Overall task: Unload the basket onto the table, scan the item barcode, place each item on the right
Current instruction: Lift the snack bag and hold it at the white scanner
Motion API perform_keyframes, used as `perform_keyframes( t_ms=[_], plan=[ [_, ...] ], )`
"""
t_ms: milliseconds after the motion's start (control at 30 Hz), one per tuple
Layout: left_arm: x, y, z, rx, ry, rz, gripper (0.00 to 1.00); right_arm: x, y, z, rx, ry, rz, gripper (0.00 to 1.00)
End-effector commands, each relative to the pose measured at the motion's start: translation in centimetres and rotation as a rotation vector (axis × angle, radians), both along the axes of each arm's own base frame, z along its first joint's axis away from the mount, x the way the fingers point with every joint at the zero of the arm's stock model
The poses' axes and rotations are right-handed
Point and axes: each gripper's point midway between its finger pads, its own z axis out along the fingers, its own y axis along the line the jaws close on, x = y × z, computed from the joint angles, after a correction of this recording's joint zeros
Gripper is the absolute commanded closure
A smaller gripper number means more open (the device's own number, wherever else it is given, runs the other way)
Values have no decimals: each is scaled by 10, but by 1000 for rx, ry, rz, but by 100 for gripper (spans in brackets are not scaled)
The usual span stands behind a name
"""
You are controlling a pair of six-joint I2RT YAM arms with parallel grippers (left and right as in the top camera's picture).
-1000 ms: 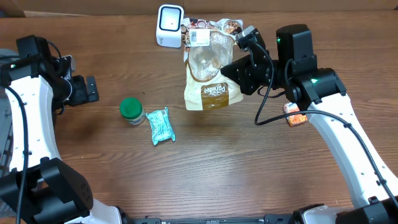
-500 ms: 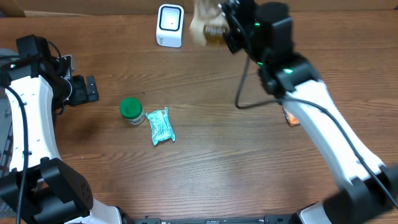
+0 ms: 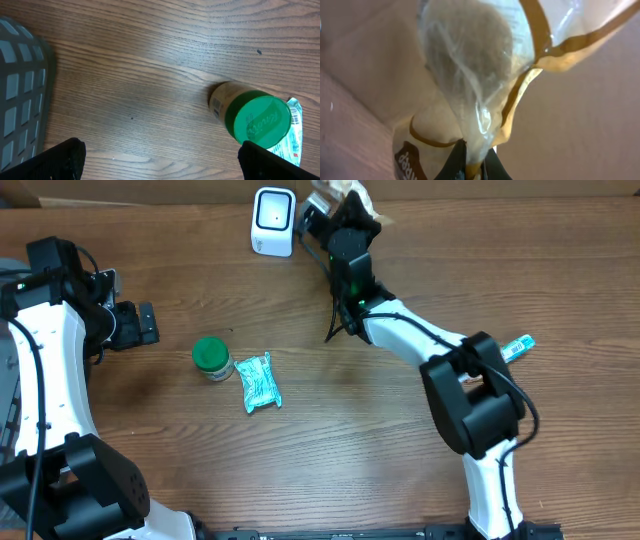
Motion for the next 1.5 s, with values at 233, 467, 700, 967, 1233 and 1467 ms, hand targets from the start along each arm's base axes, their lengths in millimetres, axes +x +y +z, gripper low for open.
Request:
perform_keyframes(
  t_ms=[233, 467, 700, 967, 1233, 1467],
  plan=[
    [1, -3, 1, -6, -6, -2, 0, 5, 38, -30, -306, 26, 120, 96],
    [2, -3, 1, -6, -7, -2, 0, 7, 43, -12, -289, -10, 110, 96],
    [1, -3, 1, -6, -6, -2, 0, 4, 49, -11, -283, -14, 116, 96],
    [1, -3, 1, -6, -6, -2, 0, -12, 76, 5, -125, -47, 156, 96],
    [1, -3, 1, -6, -6, -2, 0, -34, 46, 99, 178, -120, 79, 96],
    [1, -3, 1, -6, -6, -2, 0, -91, 27, 143, 658, 106, 132, 96]
  ],
)
